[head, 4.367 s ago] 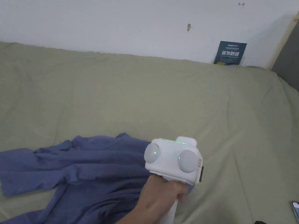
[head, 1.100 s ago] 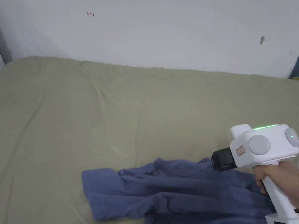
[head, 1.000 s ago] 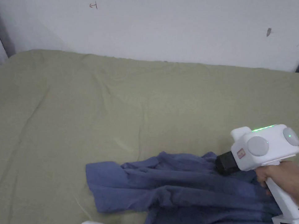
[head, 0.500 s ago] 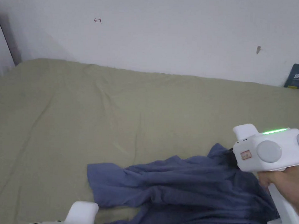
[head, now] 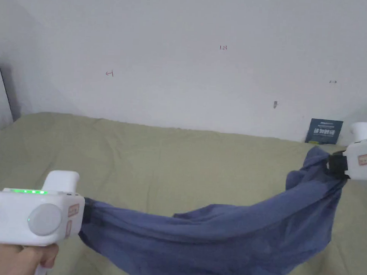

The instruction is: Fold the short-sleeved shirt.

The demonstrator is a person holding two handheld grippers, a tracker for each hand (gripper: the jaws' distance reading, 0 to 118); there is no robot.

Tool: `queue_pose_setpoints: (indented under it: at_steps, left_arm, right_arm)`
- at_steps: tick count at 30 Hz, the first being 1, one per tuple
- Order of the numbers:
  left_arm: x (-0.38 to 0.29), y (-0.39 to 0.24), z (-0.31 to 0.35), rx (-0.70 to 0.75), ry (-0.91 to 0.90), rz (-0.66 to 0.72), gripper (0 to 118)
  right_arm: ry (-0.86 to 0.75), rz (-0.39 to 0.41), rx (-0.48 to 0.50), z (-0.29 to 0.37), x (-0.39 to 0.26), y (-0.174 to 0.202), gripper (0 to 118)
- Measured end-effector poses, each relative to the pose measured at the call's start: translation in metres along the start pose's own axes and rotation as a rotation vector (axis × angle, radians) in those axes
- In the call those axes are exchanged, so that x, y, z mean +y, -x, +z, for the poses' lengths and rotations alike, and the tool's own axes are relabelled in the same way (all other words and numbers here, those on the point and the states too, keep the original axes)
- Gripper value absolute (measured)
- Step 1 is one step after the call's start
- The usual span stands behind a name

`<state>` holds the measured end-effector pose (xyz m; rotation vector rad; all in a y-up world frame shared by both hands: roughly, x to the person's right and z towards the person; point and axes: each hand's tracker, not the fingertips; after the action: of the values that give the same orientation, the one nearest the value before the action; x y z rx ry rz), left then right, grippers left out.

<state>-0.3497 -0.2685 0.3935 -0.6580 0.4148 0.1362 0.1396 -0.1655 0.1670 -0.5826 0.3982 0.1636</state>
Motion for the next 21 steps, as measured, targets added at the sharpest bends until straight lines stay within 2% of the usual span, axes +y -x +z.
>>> queue_pose_setpoints:
  at_steps: [6, 9, 14, 21]
  left_arm:
    - [0.065, 0.003, 0.051, -0.002, -0.143, 0.021, 0]
    - [0.087, -0.009, 0.073, -0.004, -0.177, 0.009, 0]
    - [0.118, -0.027, 0.095, 0.018, -0.222, -0.033, 0]
    - [0.159, -0.030, 0.093, 0.053, -0.249, -0.039, 0]
  right_arm:
    - [-0.095, -0.142, 0.007, 0.075, 0.003, -0.038, 9]
    - [-0.125, -0.173, 0.002, 0.094, 0.007, -0.045, 9]
    - [-0.147, -0.177, -0.007, 0.108, 0.020, -0.045, 9]
    - [-0.173, -0.206, -0.015, 0.104, 0.047, -0.041, 9]
